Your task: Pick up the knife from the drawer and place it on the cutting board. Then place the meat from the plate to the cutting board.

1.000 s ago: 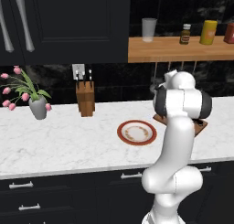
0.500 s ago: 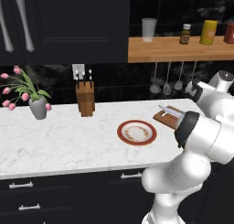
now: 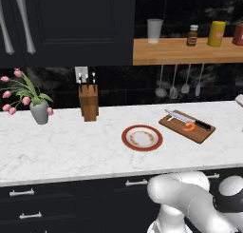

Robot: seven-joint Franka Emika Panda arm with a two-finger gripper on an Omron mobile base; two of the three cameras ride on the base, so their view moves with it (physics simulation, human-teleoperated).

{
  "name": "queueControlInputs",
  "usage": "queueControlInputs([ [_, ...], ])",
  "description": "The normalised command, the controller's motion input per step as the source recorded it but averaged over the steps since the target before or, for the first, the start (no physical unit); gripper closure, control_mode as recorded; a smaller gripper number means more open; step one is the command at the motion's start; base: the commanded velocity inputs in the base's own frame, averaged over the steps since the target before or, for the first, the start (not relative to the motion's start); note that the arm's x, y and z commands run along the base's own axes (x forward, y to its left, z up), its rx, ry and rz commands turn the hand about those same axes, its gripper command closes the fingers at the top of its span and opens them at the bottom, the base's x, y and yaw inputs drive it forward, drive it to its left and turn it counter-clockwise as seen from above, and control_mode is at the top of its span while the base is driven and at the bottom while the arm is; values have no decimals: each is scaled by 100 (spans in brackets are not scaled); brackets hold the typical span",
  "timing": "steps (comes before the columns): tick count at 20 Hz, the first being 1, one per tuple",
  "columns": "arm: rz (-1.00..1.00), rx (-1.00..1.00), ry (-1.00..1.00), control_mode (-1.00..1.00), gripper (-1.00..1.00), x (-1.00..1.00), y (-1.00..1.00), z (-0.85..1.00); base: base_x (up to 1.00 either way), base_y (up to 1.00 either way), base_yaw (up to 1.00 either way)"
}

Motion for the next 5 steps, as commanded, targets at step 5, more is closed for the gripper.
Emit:
queueControlInputs([
  [5,0,19,-82,-100,-100,-100,-76,86,0,0,0],
])
